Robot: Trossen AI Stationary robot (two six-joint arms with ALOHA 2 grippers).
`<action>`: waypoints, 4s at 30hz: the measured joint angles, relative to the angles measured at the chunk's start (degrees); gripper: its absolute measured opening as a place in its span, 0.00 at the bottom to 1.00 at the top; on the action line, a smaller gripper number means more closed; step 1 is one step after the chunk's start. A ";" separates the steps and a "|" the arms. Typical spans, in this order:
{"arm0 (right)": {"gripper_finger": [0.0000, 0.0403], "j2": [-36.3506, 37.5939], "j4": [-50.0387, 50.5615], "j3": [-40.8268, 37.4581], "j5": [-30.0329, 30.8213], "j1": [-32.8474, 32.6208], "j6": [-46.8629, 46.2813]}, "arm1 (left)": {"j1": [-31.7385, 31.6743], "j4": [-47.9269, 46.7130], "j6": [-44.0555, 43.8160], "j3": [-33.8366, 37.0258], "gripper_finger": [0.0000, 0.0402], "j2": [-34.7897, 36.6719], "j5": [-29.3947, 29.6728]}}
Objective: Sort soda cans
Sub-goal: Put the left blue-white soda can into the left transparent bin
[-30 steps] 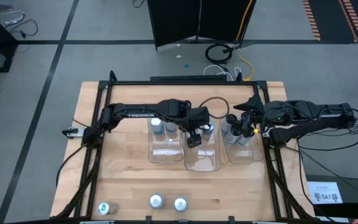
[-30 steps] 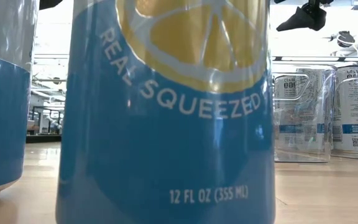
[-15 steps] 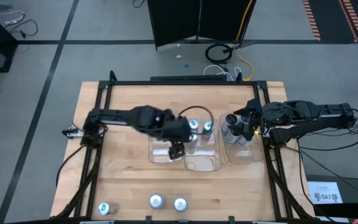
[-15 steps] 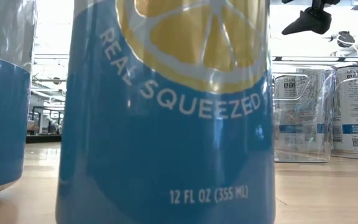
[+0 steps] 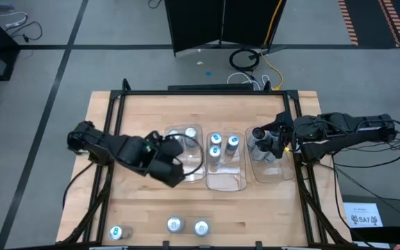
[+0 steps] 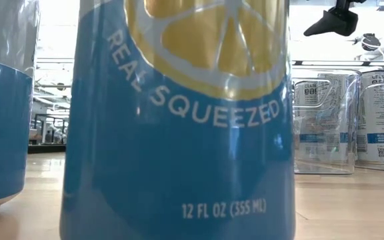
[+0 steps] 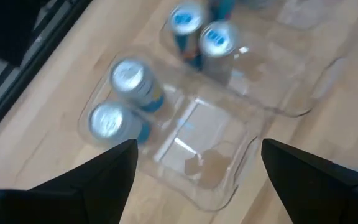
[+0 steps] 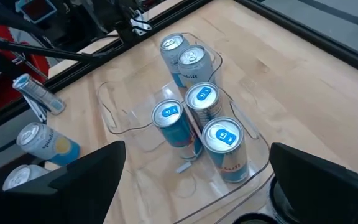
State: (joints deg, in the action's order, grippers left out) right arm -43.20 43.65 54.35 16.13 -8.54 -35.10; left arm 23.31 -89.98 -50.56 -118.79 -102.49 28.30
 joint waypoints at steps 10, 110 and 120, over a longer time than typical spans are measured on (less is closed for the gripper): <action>0.97 0.00 -0.12 0.02 0.10 0.02 -4.17 | 8.65 0.01 -16.65 16.13 0.88 4.71 -0.03; 0.97 -6.82 1.87 0.02 -11.71 -3.58 10.90 | 17.91 24.57 -55.44 12.35 0.77 -20.14 -33.28; 0.97 -6.82 1.37 0.02 -11.72 -3.58 12.03 | 17.53 12.62 -58.18 11.49 0.79 -12.95 -32.24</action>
State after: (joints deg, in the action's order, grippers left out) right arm -50.02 45.02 54.37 4.41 -12.12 -23.06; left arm 40.84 -77.36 -108.74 -107.30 -115.45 -3.94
